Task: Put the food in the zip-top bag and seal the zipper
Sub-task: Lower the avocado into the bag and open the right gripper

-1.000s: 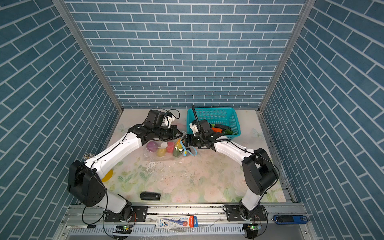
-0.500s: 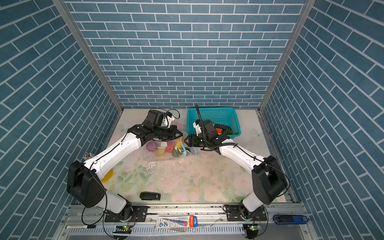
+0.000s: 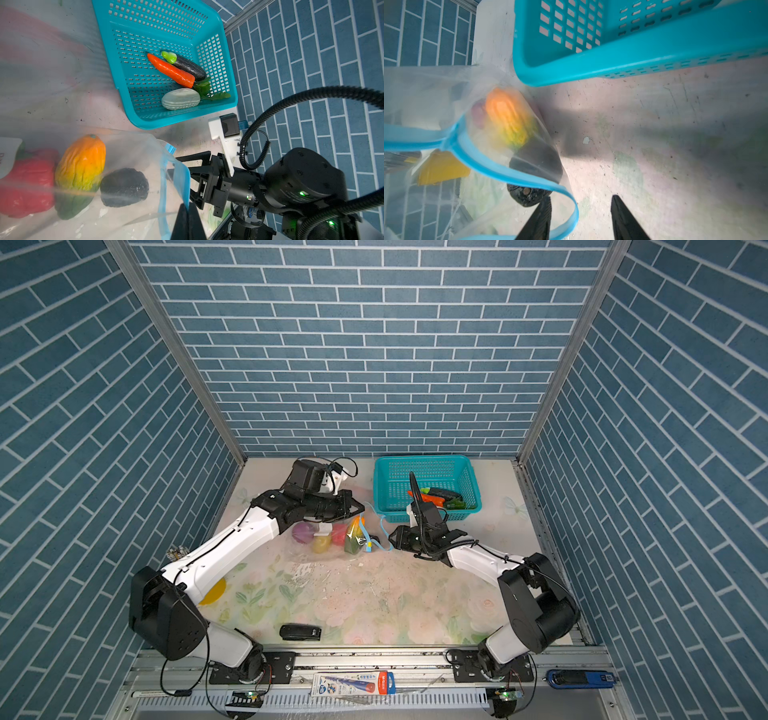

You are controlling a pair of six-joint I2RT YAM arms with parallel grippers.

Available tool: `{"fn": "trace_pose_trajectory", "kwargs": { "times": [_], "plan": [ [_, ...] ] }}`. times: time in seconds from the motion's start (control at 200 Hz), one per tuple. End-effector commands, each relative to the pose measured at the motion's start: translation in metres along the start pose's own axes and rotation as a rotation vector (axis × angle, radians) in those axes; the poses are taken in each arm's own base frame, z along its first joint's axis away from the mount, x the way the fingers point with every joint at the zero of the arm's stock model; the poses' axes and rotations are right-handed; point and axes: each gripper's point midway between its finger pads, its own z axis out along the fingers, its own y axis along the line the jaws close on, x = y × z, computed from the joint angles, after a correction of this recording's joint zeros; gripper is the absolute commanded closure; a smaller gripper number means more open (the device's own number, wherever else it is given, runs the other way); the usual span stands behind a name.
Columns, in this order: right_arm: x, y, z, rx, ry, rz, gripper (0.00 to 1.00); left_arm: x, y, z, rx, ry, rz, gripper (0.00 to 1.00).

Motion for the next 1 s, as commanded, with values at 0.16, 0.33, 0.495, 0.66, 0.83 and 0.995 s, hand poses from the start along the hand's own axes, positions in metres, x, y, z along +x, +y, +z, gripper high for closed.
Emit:
{"fn": "trace_pose_trajectory", "kwargs": {
  "times": [0.16, 0.33, 0.495, 0.66, 0.83, 0.995],
  "plan": [
    [-0.004, 0.013, 0.017, -0.114, -0.008, 0.066, 0.7, -0.006, -0.008, -0.008, 0.013, -0.028, 0.019, 1.0],
    [-0.005, 0.02, 0.017, -0.157, -0.007, 0.073, 0.86, -0.005, -0.008, -0.008, 0.012, -0.028, 0.019, 1.0],
    [-0.009, 0.028, 0.012, -0.184, -0.02, 0.07, 0.98, -0.005, -0.008, -0.01, 0.008, -0.03, 0.023, 1.0],
    [-0.017, 0.039, 0.0, -0.204, -0.05, 0.054, 1.0, -0.007, -0.01, -0.015, 0.008, -0.04, 0.027, 1.0],
    [-0.027, 0.053, -0.015, -0.219, -0.076, 0.028, 1.0, -0.009, -0.01, -0.02, 0.008, -0.049, 0.024, 1.0],
    [-0.038, 0.069, -0.031, -0.225, -0.092, -0.006, 1.0, -0.013, -0.014, -0.028, 0.02, -0.069, 0.025, 1.0]
  ]
}}
